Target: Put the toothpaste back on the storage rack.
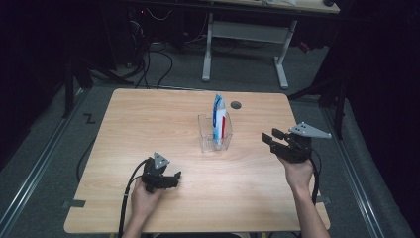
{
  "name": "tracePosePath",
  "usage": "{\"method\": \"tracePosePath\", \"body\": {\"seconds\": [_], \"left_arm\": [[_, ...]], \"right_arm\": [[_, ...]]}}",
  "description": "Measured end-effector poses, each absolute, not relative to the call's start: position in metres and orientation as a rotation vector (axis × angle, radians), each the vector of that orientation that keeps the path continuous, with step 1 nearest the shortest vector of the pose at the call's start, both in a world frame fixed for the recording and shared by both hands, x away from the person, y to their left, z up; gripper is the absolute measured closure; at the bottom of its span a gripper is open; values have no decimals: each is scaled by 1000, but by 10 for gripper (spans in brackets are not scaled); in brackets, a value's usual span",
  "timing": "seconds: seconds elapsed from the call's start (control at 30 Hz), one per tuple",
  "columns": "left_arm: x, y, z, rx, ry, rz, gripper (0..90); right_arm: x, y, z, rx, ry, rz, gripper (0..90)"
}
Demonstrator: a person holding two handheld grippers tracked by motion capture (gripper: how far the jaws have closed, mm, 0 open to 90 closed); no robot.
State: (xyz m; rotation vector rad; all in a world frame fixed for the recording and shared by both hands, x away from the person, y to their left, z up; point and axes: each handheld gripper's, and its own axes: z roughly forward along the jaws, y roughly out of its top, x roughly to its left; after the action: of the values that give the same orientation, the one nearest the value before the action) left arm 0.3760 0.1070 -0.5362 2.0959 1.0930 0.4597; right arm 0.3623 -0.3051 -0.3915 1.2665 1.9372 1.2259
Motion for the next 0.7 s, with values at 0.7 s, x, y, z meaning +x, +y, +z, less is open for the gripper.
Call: {"method": "tracePosePath", "body": {"seconds": [0.7], "left_arm": [[376,107,-536,2096,1093,460,193]], "right_arm": [[351,-319,-426,1368,1920,1243,534]]}}
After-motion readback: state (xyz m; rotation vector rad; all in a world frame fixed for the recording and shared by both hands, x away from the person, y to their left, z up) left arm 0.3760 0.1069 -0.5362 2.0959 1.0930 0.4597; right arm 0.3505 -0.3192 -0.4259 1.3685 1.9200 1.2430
